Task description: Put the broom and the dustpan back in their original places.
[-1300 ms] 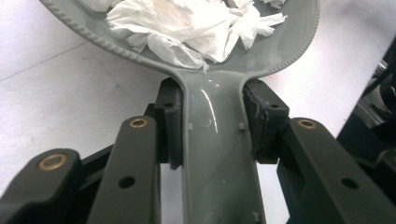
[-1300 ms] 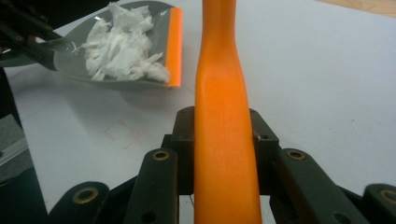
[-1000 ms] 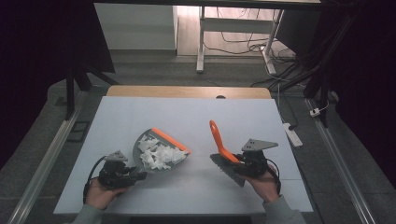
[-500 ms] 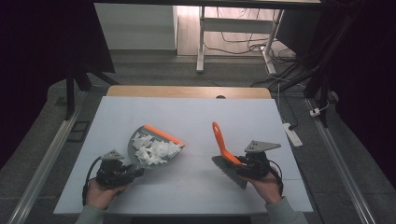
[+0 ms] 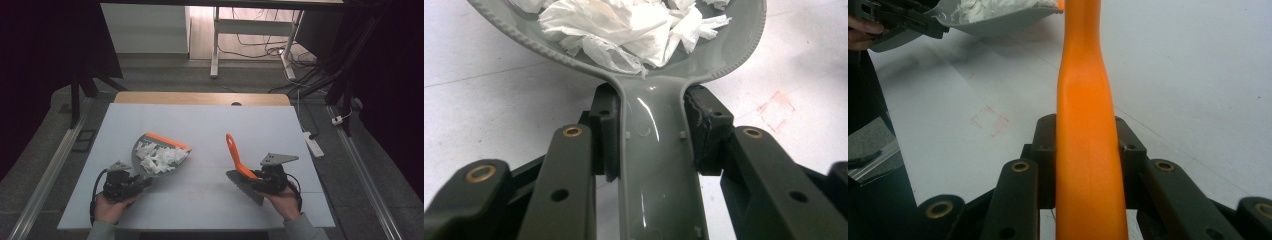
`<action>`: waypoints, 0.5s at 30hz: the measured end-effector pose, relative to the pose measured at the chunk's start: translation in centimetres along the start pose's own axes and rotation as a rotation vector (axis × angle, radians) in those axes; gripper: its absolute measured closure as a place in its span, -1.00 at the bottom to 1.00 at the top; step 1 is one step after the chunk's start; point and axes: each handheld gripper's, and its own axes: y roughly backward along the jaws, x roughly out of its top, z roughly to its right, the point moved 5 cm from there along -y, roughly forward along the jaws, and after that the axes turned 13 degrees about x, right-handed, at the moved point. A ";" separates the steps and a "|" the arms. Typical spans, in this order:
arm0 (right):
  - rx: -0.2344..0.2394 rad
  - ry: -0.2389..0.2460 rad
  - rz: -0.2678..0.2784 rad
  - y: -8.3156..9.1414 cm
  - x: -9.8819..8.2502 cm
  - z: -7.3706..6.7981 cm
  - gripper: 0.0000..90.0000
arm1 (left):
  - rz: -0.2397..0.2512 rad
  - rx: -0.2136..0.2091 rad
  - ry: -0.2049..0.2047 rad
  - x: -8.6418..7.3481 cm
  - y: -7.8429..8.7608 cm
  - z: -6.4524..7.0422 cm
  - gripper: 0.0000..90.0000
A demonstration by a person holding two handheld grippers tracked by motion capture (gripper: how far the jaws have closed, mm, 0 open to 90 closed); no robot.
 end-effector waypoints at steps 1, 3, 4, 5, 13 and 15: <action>0.000 0.002 0.000 0.0 -0.1 0.0 0.56 | 0.001 0.000 0.010 0.0 0.0 0.0 0.37; 0.000 0.001 -0.005 0.0 -0.2 0.0 0.56 | 0.002 0.007 0.022 -0.2 -0.1 -0.1 0.37; 0.002 -0.001 -0.007 0.0 -0.3 0.0 0.56 | 0.002 0.017 0.027 -0.2 -0.2 -0.2 0.37; 0.002 -0.001 -0.010 -0.1 -0.3 0.1 0.56 | 0.001 0.026 0.031 -0.3 -0.3 -0.3 0.37; -0.002 -0.025 -0.015 -0.4 -0.7 0.1 0.56 | 0.006 0.061 0.097 -0.6 -0.6 -1.0 0.37; -0.001 -0.034 -0.017 -0.5 -0.8 0.1 0.56 | 0.008 0.071 0.116 -0.6 -0.7 -1.2 0.37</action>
